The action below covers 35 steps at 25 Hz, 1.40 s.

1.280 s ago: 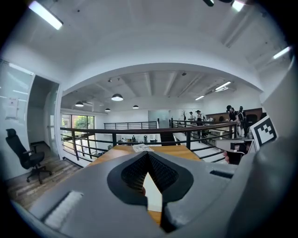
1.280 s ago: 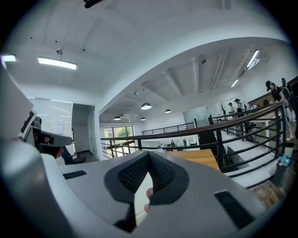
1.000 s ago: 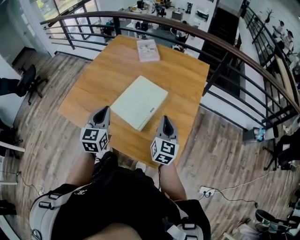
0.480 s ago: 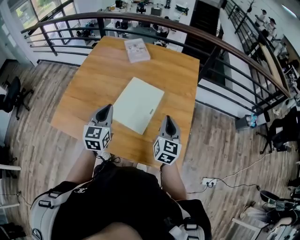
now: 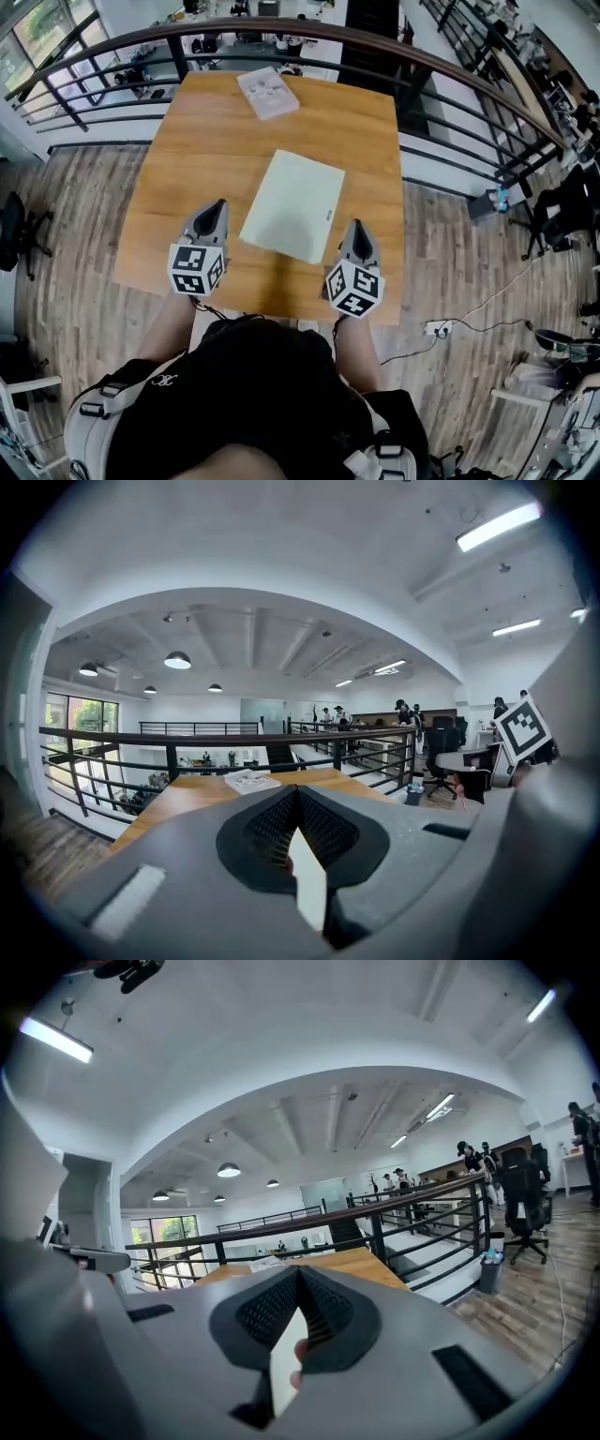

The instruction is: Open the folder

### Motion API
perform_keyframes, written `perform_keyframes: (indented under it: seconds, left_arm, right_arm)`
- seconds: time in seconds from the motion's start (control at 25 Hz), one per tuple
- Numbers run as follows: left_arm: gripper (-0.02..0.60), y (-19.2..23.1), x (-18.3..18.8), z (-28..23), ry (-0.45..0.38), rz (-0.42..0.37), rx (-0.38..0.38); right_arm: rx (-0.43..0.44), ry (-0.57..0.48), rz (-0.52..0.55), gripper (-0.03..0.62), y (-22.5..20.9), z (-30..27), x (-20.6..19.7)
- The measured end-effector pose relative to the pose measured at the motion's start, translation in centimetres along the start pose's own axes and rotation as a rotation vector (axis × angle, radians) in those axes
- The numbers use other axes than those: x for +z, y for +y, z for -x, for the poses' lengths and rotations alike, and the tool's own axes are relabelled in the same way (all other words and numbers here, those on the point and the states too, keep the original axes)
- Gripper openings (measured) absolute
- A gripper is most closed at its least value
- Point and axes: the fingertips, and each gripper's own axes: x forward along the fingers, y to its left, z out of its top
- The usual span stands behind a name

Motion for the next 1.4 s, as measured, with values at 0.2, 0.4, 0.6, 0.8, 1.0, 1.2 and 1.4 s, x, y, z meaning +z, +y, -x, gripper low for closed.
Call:
perform_keyframes:
  seconds: [0.2,0.4,0.6,0.8,1.0,1.2,1.4]
  left_arm:
    - [0.0,1.1,-1.2,-1.1,0.028,-0.014,-0.064]
    - [0.0,0.5,-2.2,-2.8,0.052,-0.05,-0.121]
    - [0.0,-0.9,-3.0,-3.7,0.071,-0.088,-0.17]
    - [0.094,-3.9,-4.8,-3.7,0.099,-0.147,-0.283]
    - [0.196,-7.1,-7.1,-3.9,0.155,-0.303,-0.392]
    - [0.247,-10.2,-10.3,-4.1,0.217,-0.447,-0.501]
    - [0.268,-12.2,-13.5,-4.8,0.277,-0.638,-0.548]
  right_arm:
    - [-0.054,0.002,-0.016,-0.002,0.0,0.8,-0.6]
    - [-0.117,0.033,-0.072,-0.002,-2.3,1.7,-2.3]
    - [-0.132,0.069,-0.185,-0.002,-4.4,2.4,-4.7]
    - [-0.114,0.081,-0.34,0.069,-5.6,3.2,-7.7]
    - [-0.072,0.133,-0.526,0.097,-6.0,3.2,-11.1]
    - [-0.029,0.198,-0.666,0.115,-5.4,2.7,-14.0]
    - [0.007,0.263,-0.777,0.124,-4.4,2.1,-17.0]
